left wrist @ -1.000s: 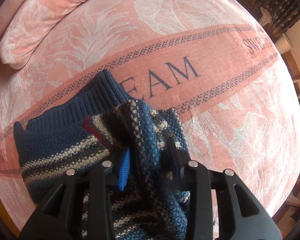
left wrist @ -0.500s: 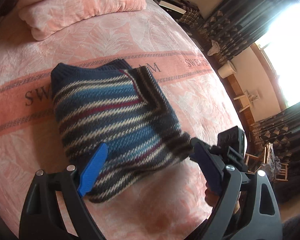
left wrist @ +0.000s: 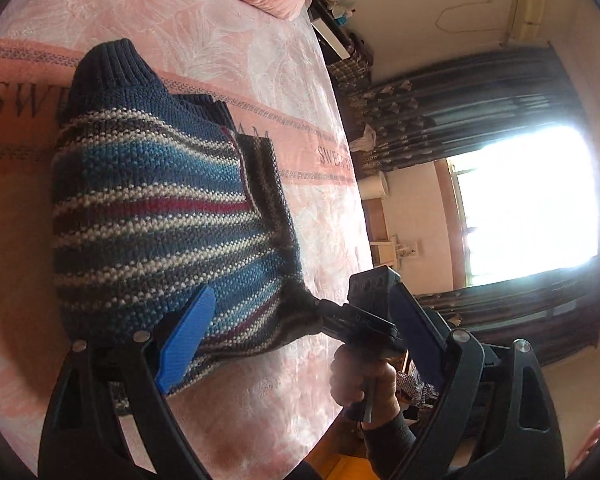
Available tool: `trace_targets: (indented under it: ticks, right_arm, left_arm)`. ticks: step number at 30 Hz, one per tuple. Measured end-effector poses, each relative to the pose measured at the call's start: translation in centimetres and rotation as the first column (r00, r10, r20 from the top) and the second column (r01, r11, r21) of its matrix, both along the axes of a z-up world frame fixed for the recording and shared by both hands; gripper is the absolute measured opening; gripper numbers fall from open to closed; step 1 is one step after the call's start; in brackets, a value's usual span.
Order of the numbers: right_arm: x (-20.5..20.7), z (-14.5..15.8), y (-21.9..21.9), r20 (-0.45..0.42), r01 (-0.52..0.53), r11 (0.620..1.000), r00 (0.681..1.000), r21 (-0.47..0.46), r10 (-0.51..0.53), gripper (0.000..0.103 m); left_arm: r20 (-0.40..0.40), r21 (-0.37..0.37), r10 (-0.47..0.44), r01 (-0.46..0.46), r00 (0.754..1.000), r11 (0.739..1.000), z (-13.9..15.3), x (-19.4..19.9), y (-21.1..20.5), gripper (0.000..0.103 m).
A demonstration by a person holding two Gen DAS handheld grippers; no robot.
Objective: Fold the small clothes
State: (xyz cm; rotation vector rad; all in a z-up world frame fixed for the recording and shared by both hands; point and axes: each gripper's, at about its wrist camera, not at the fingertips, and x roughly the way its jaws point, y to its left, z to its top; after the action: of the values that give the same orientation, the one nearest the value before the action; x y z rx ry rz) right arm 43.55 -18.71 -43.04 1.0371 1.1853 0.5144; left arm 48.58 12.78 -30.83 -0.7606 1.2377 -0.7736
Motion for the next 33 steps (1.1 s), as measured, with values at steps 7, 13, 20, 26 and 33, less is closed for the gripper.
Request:
trace_targets:
  ticks: [7, 13, 20, 26, 33]
  right_arm:
    - [-0.6, 7.3, -1.7, 0.181, 0.003, 0.982, 0.983, -0.188, 0.032, 0.042]
    - [0.2, 6.4, 2.6, 0.086, -0.206, 0.890, 0.961, -0.407, 0.262, 0.021]
    - [-0.2, 5.0, 0.1, 0.079, -0.167, 0.938, 0.977, -0.304, 0.199, 0.025]
    - [5.9, 8.4, 1.9, 0.145, -0.156, 0.925, 0.965, -0.346, 0.217, 0.044]
    - [10.0, 3.4, 3.4, 0.042, -0.171, 0.894, 0.978, -0.415, 0.206, 0.011]
  left_arm:
    - [-0.107, 0.036, -0.018, 0.022, 0.994, 0.999, -5.4, 1.6, -1.3, 0.086]
    - [-0.055, -0.048, -0.090, 0.087, 0.994, 0.995, -2.9, -0.2, -2.3, 0.084]
    - [-0.166, 0.135, -0.119, 0.142, 0.979, 0.981, -7.8, -1.9, -3.9, 0.085]
    - [-0.036, -0.023, -0.128, 0.127, 0.991, 0.992, -4.5, -3.0, -3.7, 0.088]
    - [-0.137, 0.040, -0.126, 0.132, 0.982, 0.990, -9.4, -2.7, -5.0, 0.084]
